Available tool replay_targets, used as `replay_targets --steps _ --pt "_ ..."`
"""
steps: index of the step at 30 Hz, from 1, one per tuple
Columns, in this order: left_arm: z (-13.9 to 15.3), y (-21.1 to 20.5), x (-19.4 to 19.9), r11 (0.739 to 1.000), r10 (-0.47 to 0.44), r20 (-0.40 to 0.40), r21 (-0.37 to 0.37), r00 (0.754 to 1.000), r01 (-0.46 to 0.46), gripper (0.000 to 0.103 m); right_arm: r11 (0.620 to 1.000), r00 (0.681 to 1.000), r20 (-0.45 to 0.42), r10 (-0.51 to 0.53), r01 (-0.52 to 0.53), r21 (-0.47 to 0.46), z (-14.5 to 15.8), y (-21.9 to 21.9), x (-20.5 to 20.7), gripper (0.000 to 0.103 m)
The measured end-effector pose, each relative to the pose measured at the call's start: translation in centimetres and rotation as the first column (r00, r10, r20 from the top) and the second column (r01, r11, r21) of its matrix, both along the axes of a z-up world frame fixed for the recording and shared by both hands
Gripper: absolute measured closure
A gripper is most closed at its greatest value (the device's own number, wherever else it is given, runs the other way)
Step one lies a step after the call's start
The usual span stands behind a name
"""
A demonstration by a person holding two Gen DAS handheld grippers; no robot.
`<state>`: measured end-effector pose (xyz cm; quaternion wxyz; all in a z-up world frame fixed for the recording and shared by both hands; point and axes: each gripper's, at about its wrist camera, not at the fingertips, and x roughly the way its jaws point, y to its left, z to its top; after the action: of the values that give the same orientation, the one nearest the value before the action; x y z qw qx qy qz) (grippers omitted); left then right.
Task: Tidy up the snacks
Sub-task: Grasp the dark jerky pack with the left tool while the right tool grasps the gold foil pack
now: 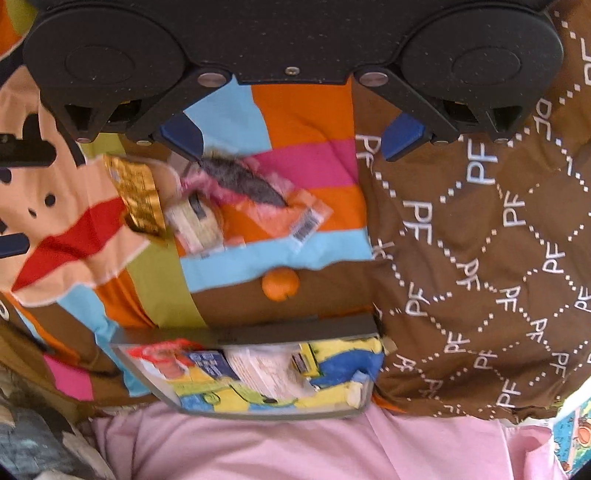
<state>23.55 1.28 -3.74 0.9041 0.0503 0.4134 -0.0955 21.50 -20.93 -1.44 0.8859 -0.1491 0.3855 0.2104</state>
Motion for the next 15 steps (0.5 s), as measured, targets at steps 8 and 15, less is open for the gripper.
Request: replay_targets --steps 8,15 --pt "-1.6 0.0 -0.8 1.000 -0.026 -0.050 0.008 0.998 0.026 0.001 1.000 0.994 -0.113 -0.003 0.002 -0.015 -2.7 -0.1 -0.1 0.000" --pt "-2.0 -0.1 0.6 1.000 0.006 -0.062 -0.009 0.998 -0.006 0.001 0.997 0.988 -0.144 -0.054 0.060 0.038 -3.3 0.0 2.8 0.000"
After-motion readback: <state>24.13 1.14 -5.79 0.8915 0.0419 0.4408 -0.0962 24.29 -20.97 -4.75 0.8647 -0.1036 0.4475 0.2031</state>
